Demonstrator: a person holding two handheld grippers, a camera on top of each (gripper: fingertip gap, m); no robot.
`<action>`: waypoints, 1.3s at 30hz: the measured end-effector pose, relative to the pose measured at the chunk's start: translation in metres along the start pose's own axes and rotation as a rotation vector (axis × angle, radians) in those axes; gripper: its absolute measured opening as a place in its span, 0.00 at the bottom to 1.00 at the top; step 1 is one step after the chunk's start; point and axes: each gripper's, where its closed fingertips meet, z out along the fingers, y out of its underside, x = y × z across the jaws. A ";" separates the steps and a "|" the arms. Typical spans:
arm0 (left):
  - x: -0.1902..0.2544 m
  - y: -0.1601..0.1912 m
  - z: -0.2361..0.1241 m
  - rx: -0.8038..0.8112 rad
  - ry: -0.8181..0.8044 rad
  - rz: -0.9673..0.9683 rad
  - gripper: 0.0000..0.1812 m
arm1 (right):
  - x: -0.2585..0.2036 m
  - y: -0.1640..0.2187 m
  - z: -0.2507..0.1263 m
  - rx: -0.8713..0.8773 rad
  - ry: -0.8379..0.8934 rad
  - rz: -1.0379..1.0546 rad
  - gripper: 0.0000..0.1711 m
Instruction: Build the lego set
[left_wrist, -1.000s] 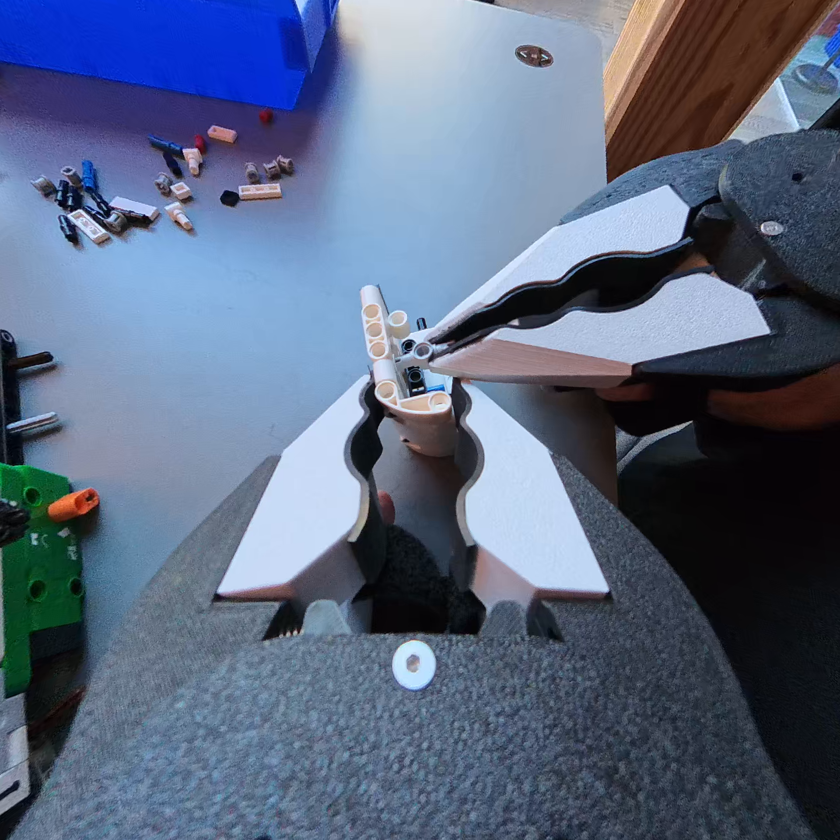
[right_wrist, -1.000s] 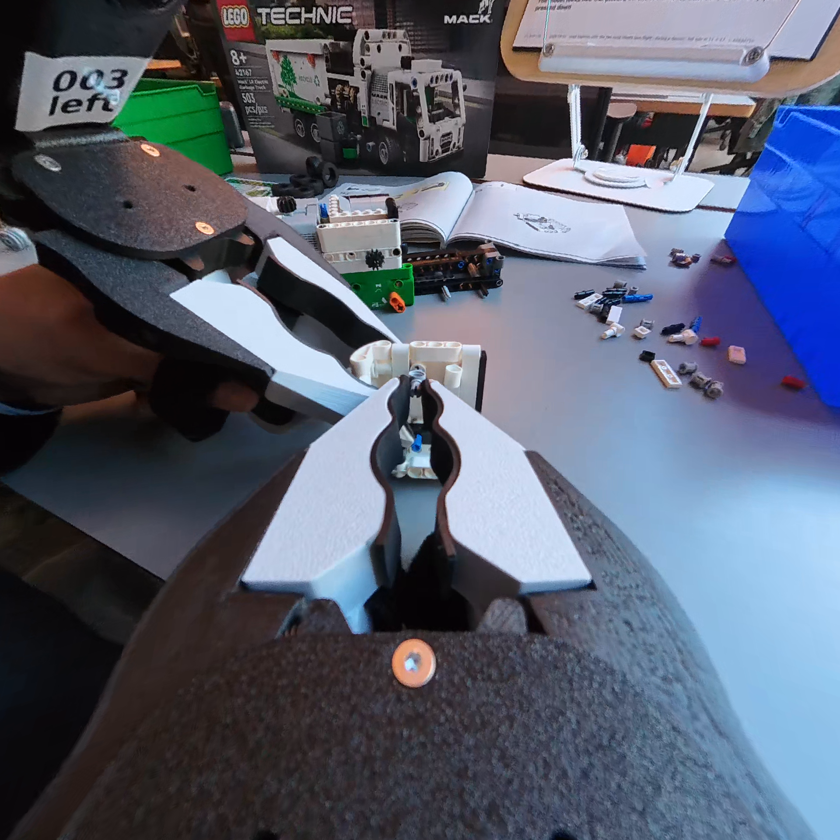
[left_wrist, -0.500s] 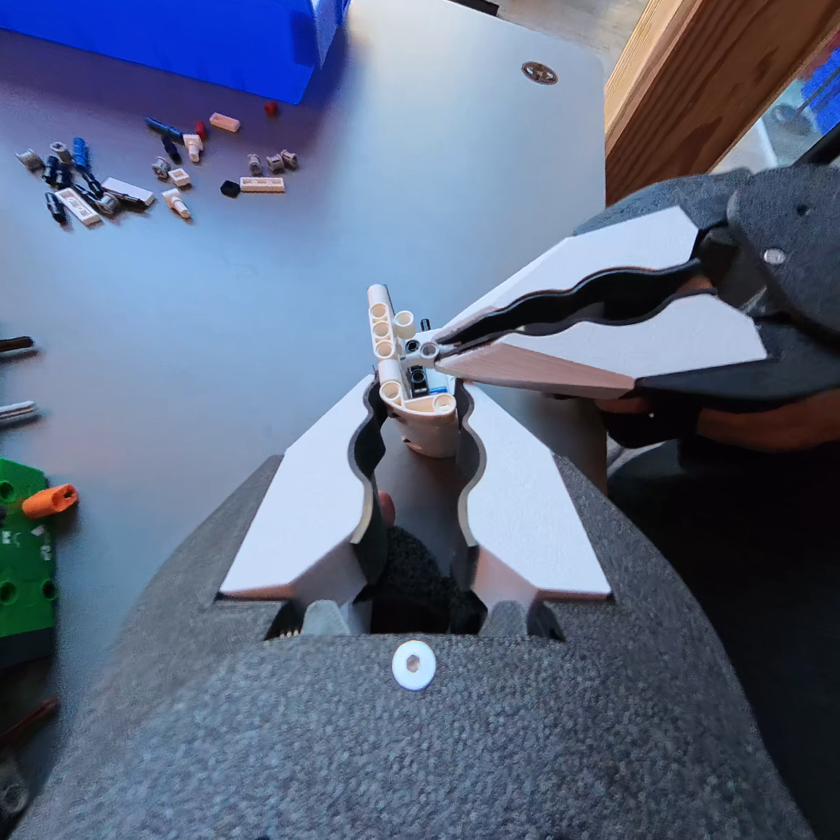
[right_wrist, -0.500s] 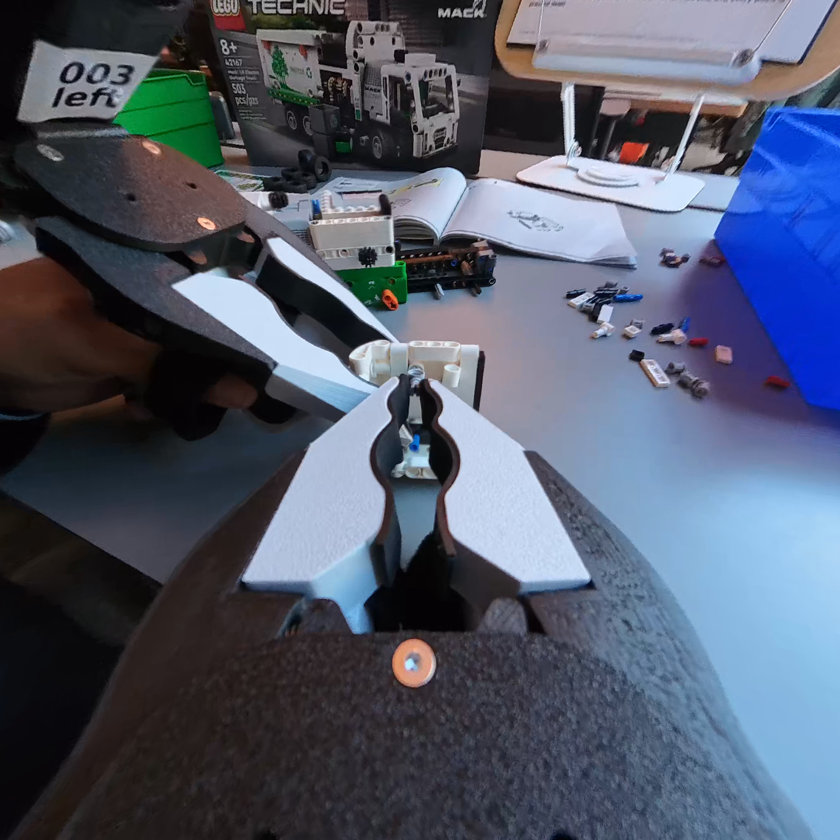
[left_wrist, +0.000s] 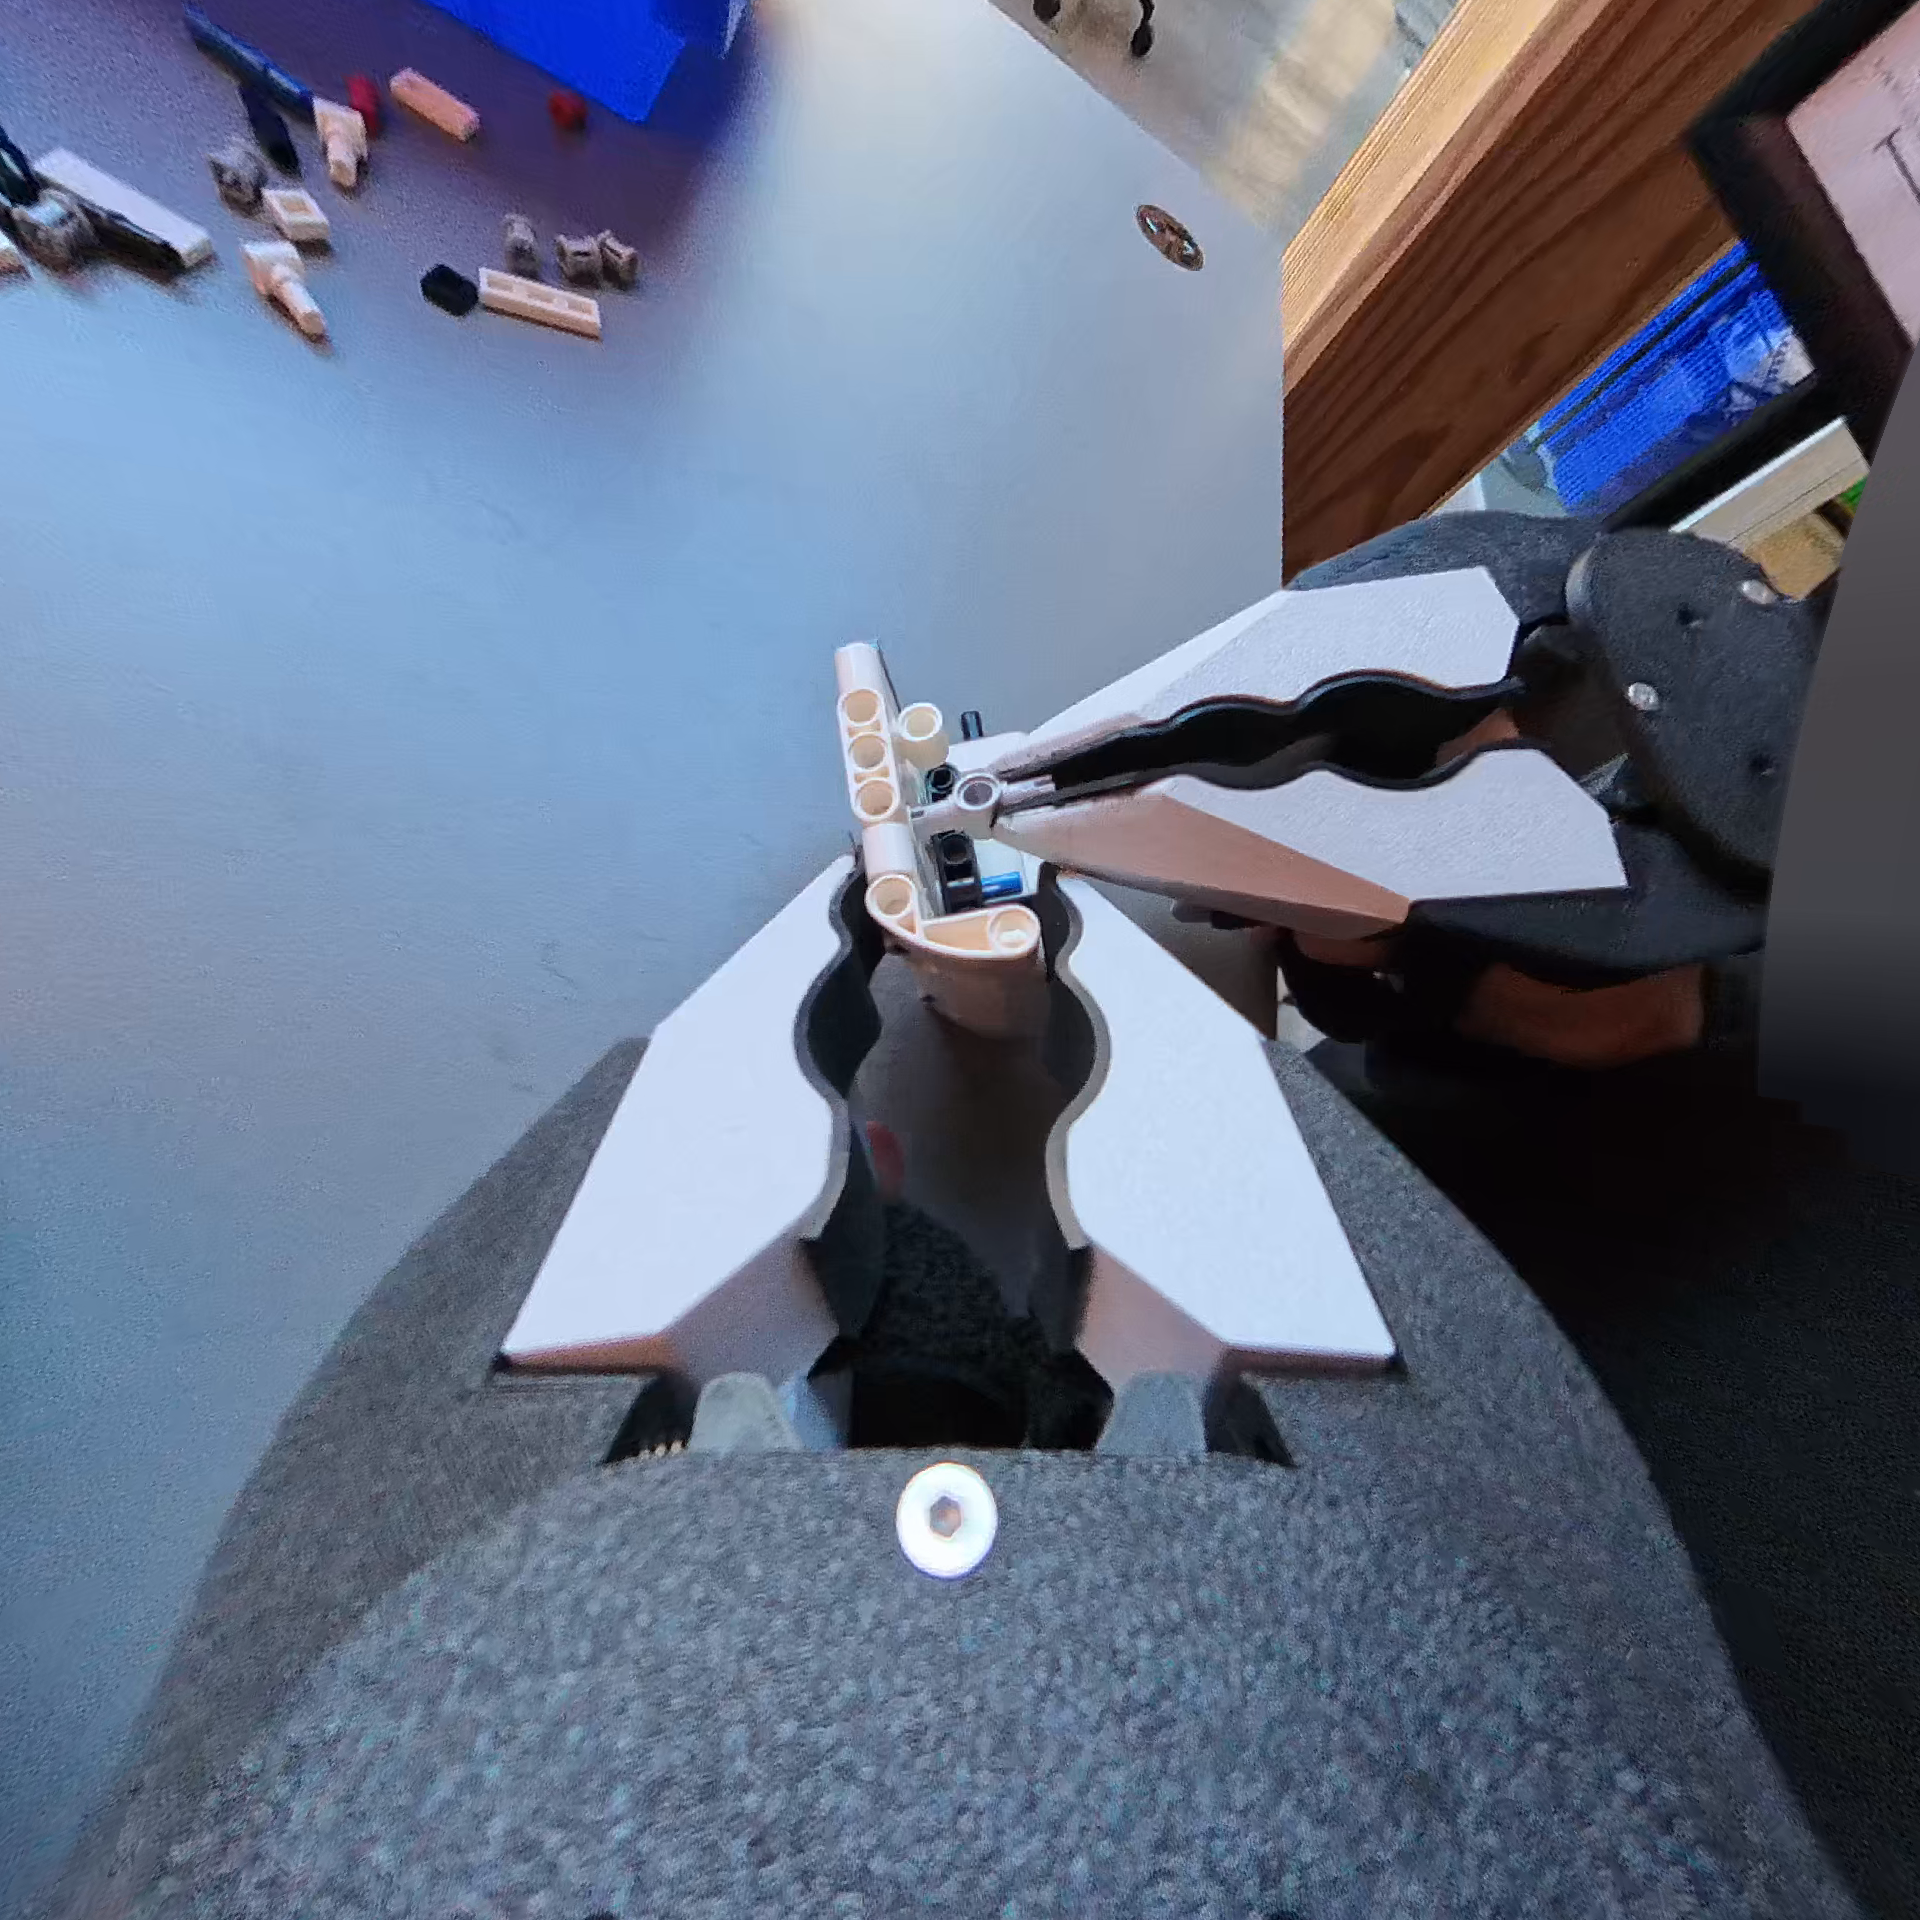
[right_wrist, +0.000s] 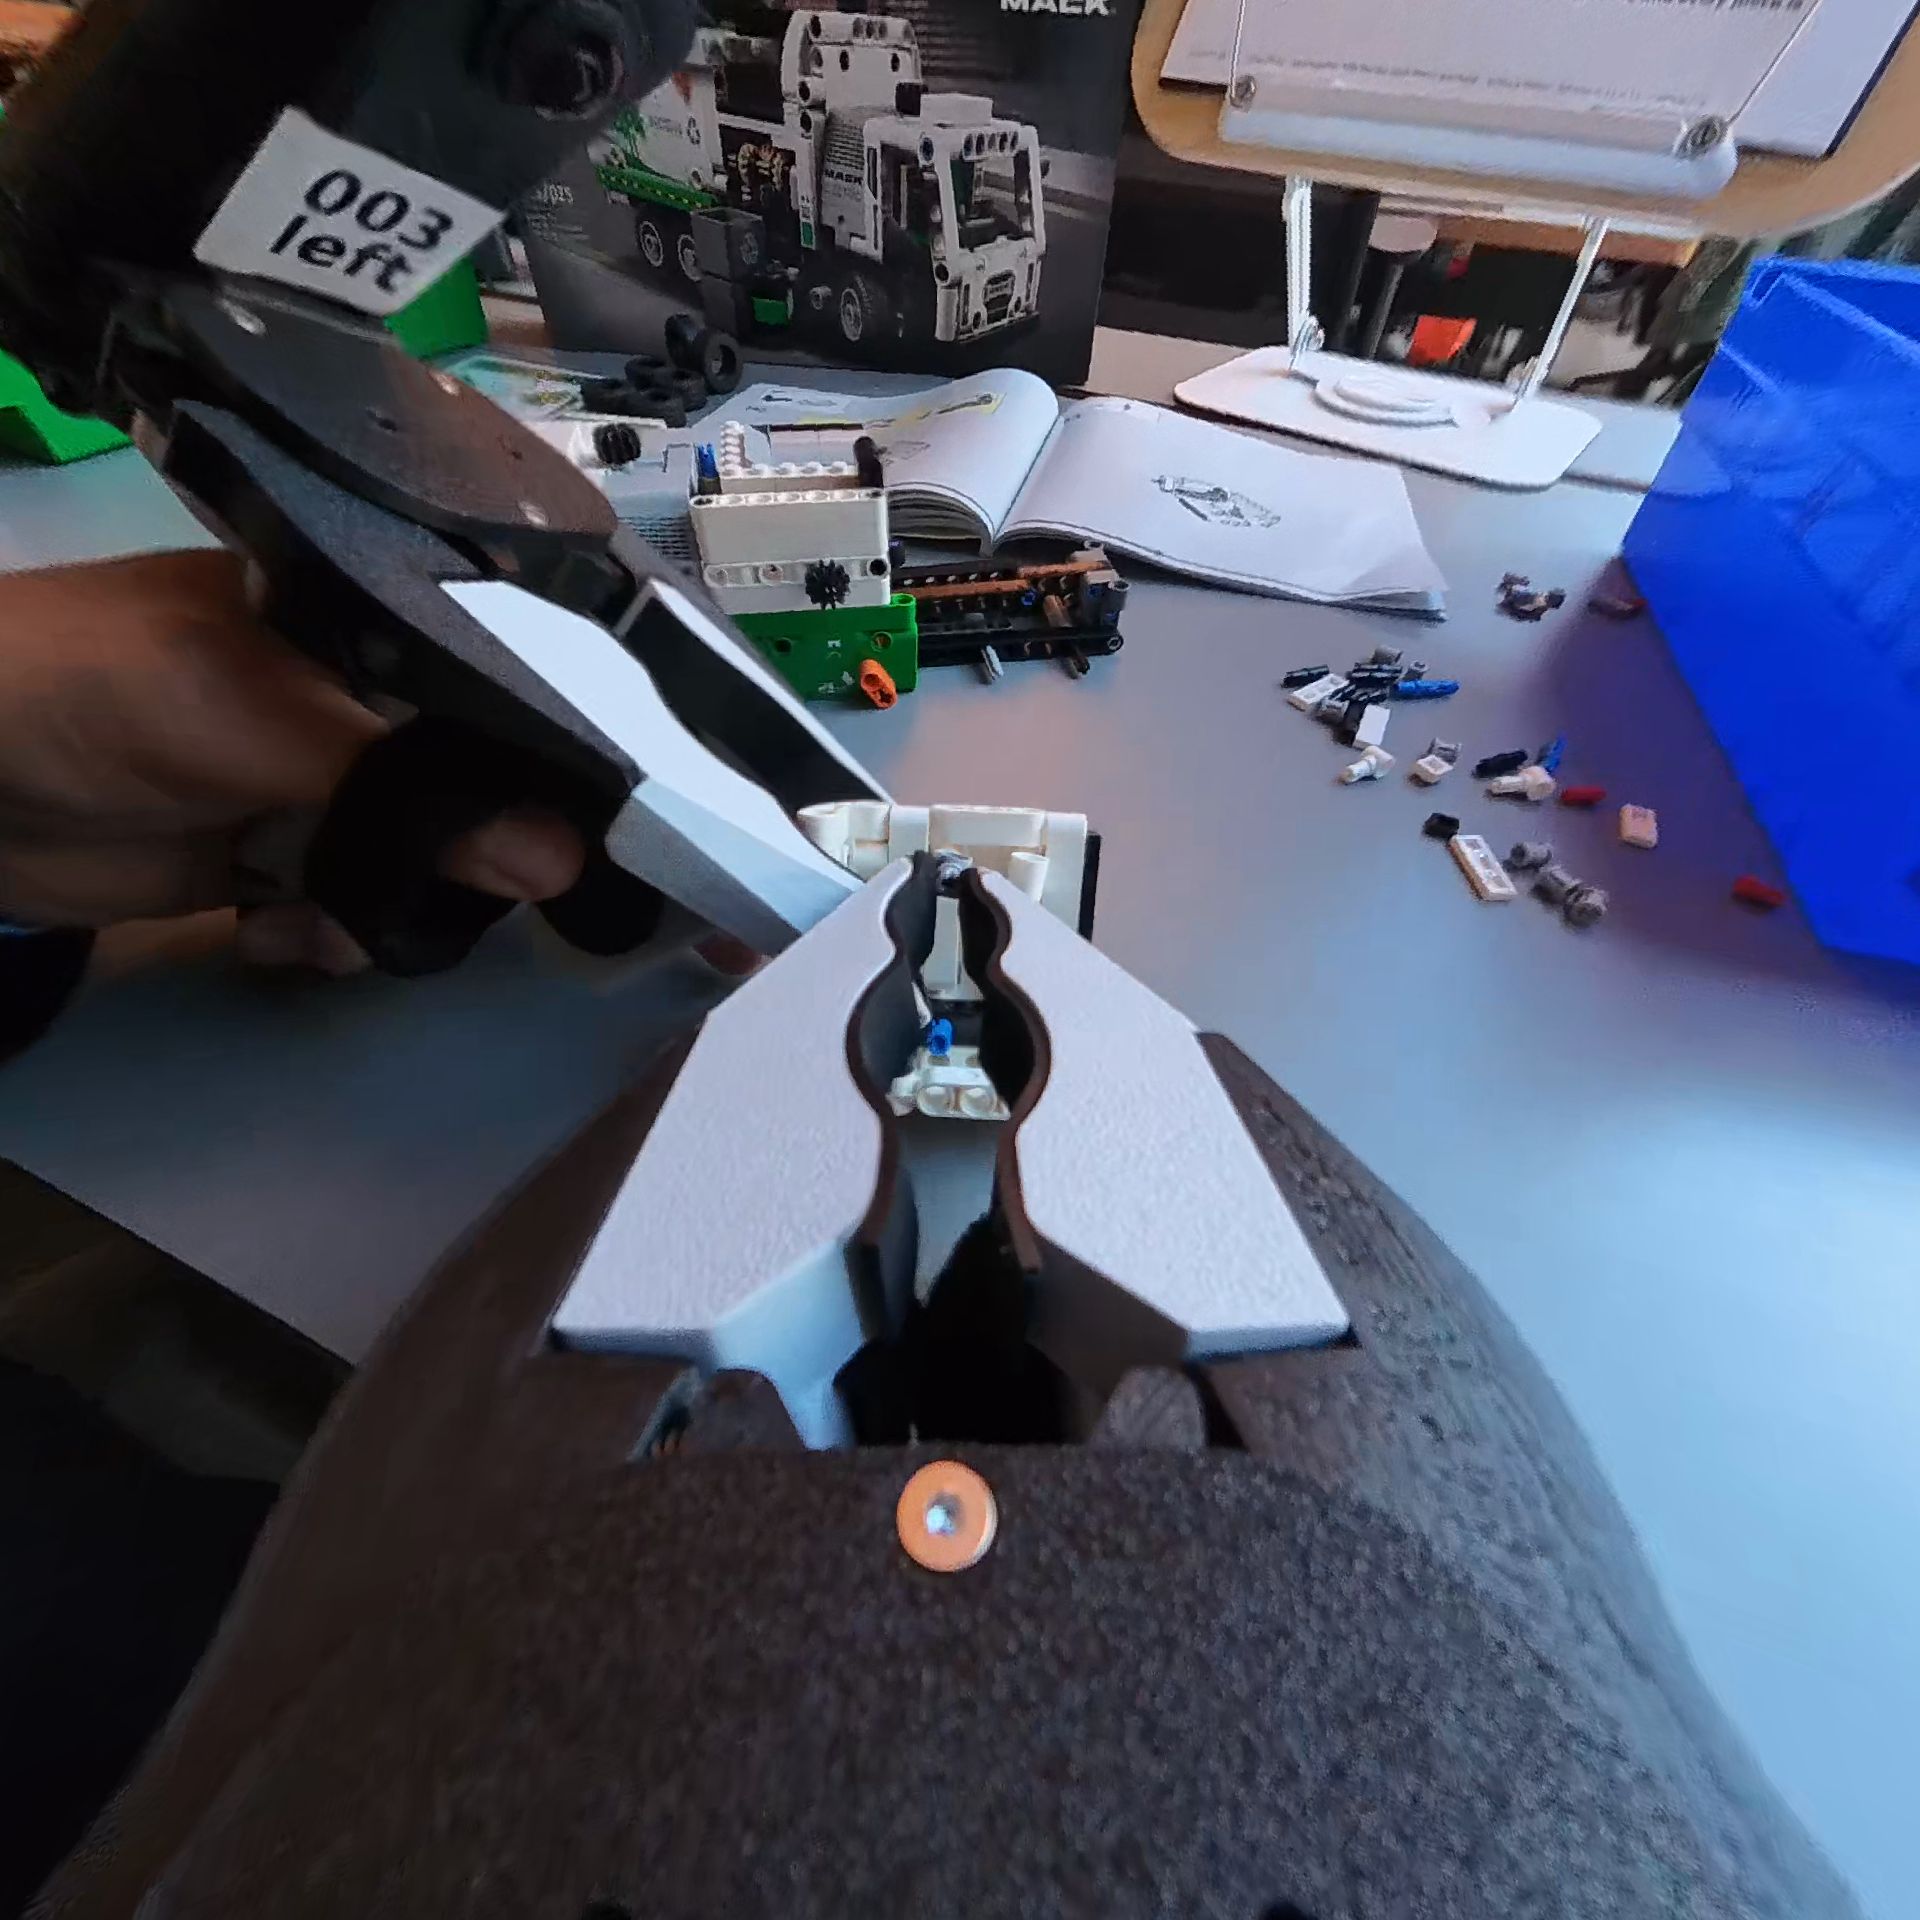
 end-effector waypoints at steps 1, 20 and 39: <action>0.000 0.000 0.000 0.001 0.004 -0.012 0.15 | 0.000 0.000 0.000 -0.009 -0.013 0.029 0.03; 0.002 0.001 0.001 -0.009 0.083 -0.099 0.15 | 0.000 0.002 0.003 -0.078 -0.115 -0.078 0.03; 0.003 -0.001 -0.015 0.040 0.149 -0.123 0.17 | 0.004 0.008 0.005 -0.135 -0.151 -0.023 0.02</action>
